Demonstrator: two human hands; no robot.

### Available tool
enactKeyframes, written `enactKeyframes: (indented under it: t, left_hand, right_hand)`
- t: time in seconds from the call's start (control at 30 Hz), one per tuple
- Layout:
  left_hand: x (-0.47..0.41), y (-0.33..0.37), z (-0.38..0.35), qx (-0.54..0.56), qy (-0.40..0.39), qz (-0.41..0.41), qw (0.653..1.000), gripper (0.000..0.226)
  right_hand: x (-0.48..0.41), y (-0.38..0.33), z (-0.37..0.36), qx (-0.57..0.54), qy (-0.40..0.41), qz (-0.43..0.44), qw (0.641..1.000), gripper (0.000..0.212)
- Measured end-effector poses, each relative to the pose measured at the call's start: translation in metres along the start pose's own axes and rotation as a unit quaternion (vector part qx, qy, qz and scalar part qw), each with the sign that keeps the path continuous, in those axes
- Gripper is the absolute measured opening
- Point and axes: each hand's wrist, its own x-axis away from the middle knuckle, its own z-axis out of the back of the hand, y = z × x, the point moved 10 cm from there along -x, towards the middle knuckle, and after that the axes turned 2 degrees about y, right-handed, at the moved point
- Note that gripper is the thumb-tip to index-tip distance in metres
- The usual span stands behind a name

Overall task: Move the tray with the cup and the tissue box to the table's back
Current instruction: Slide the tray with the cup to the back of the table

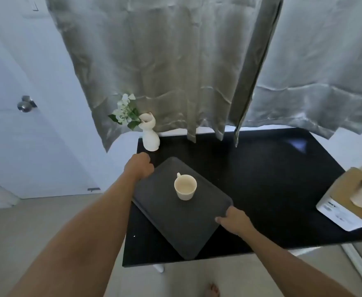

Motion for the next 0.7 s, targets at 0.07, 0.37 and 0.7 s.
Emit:
enactKeyframes:
  t: [0.07, 0.37, 0.7]
  left_hand:
    - [0.000, -0.004, -0.007, 0.004, -0.009, 0.020, 1.000, 0.015]
    - [-0.006, -0.022, -0.043, 0.023, -0.014, 0.101, 0.995, 0.026]
    - [-0.027, -0.046, -0.073, 0.049, -0.029, 0.120, 0.991, 0.030]
  right_hand:
    - [-0.002, 0.008, -0.005, -0.020, 0.011, -0.007, 1.000, 0.042]
    - [-0.027, 0.034, -0.046, -0.165, -0.081, -0.100, 0.978, 0.049]
    - [-0.037, 0.031, -0.059, -0.310, -0.088, -0.144, 0.936, 0.051]
